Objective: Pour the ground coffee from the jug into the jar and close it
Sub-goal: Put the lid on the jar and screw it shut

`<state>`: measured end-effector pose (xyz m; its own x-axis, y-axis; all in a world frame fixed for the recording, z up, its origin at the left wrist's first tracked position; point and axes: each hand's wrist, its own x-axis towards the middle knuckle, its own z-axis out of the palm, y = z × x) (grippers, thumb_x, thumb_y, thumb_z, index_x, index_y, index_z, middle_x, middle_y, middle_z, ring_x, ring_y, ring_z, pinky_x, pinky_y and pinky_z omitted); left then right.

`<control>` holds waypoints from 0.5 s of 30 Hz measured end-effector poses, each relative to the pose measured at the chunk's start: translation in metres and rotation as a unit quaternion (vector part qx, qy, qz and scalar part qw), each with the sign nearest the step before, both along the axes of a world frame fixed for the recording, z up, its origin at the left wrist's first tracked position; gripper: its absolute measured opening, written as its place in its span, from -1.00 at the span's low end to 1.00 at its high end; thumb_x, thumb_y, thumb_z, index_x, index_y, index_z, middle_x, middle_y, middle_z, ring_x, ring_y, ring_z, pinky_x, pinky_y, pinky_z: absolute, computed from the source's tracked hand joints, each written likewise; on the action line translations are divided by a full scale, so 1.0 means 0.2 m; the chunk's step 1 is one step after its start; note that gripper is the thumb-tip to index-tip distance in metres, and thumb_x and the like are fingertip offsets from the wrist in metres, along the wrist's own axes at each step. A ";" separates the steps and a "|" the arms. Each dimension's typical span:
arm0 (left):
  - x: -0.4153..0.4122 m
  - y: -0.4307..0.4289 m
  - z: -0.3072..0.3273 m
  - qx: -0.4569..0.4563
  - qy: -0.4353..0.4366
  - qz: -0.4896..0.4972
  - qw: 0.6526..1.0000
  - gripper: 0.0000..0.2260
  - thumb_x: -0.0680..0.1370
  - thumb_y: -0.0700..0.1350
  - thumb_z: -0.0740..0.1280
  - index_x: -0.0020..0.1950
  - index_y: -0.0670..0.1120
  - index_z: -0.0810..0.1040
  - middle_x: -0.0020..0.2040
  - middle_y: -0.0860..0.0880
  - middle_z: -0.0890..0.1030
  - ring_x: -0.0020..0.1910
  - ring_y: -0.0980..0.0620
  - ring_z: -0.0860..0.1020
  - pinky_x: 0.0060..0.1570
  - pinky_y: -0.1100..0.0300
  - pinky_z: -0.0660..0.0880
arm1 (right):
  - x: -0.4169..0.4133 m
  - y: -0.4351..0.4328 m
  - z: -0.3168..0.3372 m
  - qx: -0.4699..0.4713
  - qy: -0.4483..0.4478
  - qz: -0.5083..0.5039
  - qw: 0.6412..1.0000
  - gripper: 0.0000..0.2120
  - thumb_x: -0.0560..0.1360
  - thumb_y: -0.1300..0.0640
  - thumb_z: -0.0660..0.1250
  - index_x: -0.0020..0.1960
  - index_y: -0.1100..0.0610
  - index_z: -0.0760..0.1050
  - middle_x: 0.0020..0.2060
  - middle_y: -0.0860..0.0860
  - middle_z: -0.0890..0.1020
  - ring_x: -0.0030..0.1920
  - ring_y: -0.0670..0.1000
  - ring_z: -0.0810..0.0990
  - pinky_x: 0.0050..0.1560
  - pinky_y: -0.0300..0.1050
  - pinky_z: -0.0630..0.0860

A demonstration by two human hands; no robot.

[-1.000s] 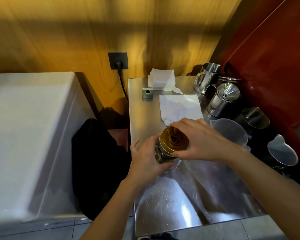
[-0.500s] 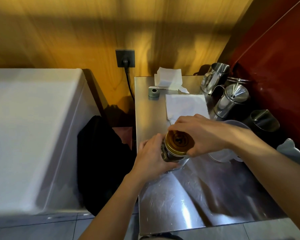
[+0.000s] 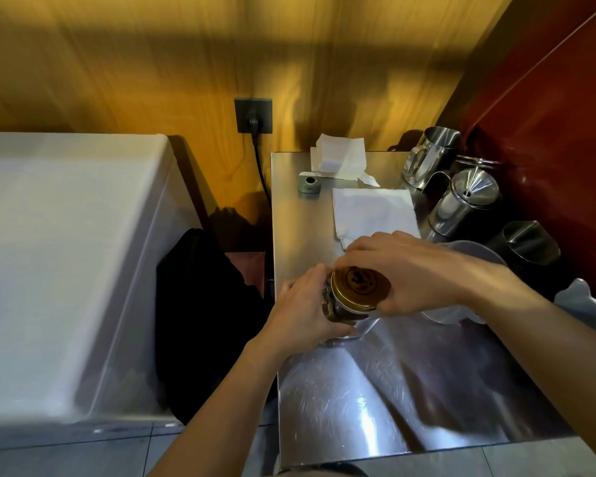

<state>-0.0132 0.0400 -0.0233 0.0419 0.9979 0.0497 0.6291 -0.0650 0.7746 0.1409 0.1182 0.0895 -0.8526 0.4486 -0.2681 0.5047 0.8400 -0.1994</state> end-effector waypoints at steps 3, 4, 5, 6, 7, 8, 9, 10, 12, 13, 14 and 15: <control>0.01 -0.01 0.00 0.016 0.012 0.010 1.000 -0.36 0.21 0.25 0.48 0.16 0.17 0.26 0.05 0.22 0.45 0.02 0.27 0.30 0.24 0.11 0.18 | 0.00 0.00 -0.02 0.043 0.012 -0.060 0.997 -0.44 0.25 -0.29 0.35 0.15 -0.07 0.34 -0.07 -0.08 0.49 -0.10 -0.04 0.44 -0.05 -0.10 0.40; 0.02 -0.01 0.00 0.028 0.018 0.020 0.999 -0.37 0.21 0.28 0.46 0.16 0.17 0.28 0.03 0.23 0.45 -0.01 0.31 0.28 0.26 0.11 0.13 | 0.00 -0.02 -0.04 0.089 0.010 -0.085 0.992 -0.41 0.24 -0.41 0.26 0.06 -0.01 0.38 -0.13 -0.08 0.49 -0.16 -0.04 0.44 -0.08 -0.10 0.38; 0.03 -0.02 0.00 0.041 0.025 0.033 0.998 -0.38 0.21 0.30 0.43 0.17 0.17 0.28 0.03 0.24 0.45 -0.02 0.35 0.27 0.28 0.11 0.07 | 0.00 -0.03 -0.07 0.138 0.009 -0.108 0.984 -0.36 0.23 -0.51 0.15 -0.04 0.03 0.38 -0.19 -0.08 0.48 -0.22 -0.03 0.42 -0.11 -0.10 0.35; 0.04 -0.03 -0.01 0.054 0.032 0.045 0.997 -0.38 0.21 0.32 0.41 0.18 0.17 0.28 0.02 0.26 0.45 -0.02 0.38 0.26 0.27 0.13 0.01 | 0.00 -0.05 -0.09 0.173 0.013 -0.130 0.976 -0.32 0.21 -0.56 0.05 -0.12 0.04 0.35 -0.23 -0.08 0.45 -0.25 -0.03 0.40 -0.12 -0.09 0.33; 0.05 -0.03 -0.02 0.063 0.036 0.055 0.996 -0.38 0.22 0.32 0.39 0.18 0.18 0.27 0.02 0.27 0.45 -0.02 0.42 0.24 0.26 0.14 -0.03 | 0.01 -0.06 -0.10 0.181 0.026 -0.150 0.972 -0.30 0.20 -0.58 -0.02 -0.14 0.04 0.34 -0.24 -0.08 0.44 -0.23 -0.03 0.39 -0.09 -0.06 0.33; 0.05 -0.04 -0.03 0.068 0.038 0.060 0.995 -0.38 0.21 0.33 0.39 0.18 0.20 0.27 0.02 0.27 0.45 -0.02 0.43 0.22 0.26 0.14 -0.06 | 0.02 -0.06 -0.12 0.161 0.045 -0.162 0.973 -0.28 0.18 -0.59 -0.03 -0.10 0.02 0.37 -0.20 -0.08 0.46 -0.17 -0.03 0.41 -0.03 -0.03 0.33; 0.05 -0.03 -0.04 0.065 0.035 0.056 0.996 -0.38 0.21 0.33 0.39 0.17 0.21 0.26 0.02 0.27 0.45 -0.01 0.44 0.23 0.26 0.12 -0.05 | 0.05 -0.06 -0.12 0.113 0.066 -0.163 0.978 -0.27 0.18 -0.58 0.03 0.01 -0.01 0.38 -0.10 -0.09 0.48 -0.06 -0.03 0.43 0.05 -0.01 0.30; 0.03 -0.02 -0.04 0.054 0.030 0.046 0.997 -0.38 0.20 0.33 0.40 0.16 0.22 0.26 0.03 0.27 0.45 -0.01 0.44 0.23 0.28 0.10 -0.04 | 0.07 -0.05 -0.11 0.048 0.077 -0.150 0.985 -0.28 0.20 -0.54 0.15 0.15 -0.06 0.35 0.06 -0.11 0.47 0.09 -0.04 0.40 0.15 0.00 0.25; 0.00 0.01 -0.03 0.020 0.010 0.004 1.000 -0.35 0.19 0.31 0.45 0.17 0.25 0.24 0.04 0.30 0.44 0.03 0.42 0.25 0.31 0.07 0.03 | 0.09 -0.04 -0.11 -0.060 0.072 -0.097 0.991 -0.25 0.27 -0.30 0.40 0.35 -0.14 0.19 0.32 -0.14 0.33 0.32 -0.09 0.24 0.31 -0.03 0.12; -0.02 0.02 -0.02 -0.002 -0.003 -0.023 1.000 -0.33 0.18 0.27 0.49 0.18 0.27 0.22 0.03 0.33 0.42 0.03 0.44 0.25 0.28 0.08 0.08 | 0.10 -0.04 -0.12 -0.091 0.078 -0.083 0.989 -0.23 0.29 -0.17 0.46 0.38 -0.13 0.15 0.36 -0.13 0.31 0.34 -0.10 0.22 0.34 -0.06 0.13; -0.03 0.04 -0.01 -0.021 -0.009 -0.047 0.999 -0.31 0.18 0.24 0.51 0.18 0.29 0.21 0.00 0.38 0.40 0.02 0.51 0.24 0.22 0.12 0.11 | 0.10 -0.04 -0.13 -0.110 0.094 -0.085 0.986 -0.24 0.29 -0.08 0.49 0.37 -0.12 0.17 0.34 -0.11 0.35 0.32 -0.11 0.27 0.34 -0.08 0.21; -0.05 0.05 0.01 -0.029 -0.005 -0.061 0.998 -0.31 0.18 0.22 0.52 0.17 0.30 0.21 -0.02 0.42 0.38 0.01 0.60 0.18 0.17 0.15 0.12 | 0.10 -0.04 -0.14 -0.121 0.120 -0.098 0.981 -0.27 0.29 -0.03 0.51 0.35 -0.10 0.21 0.29 -0.08 0.41 0.27 -0.11 0.34 0.29 -0.10 0.31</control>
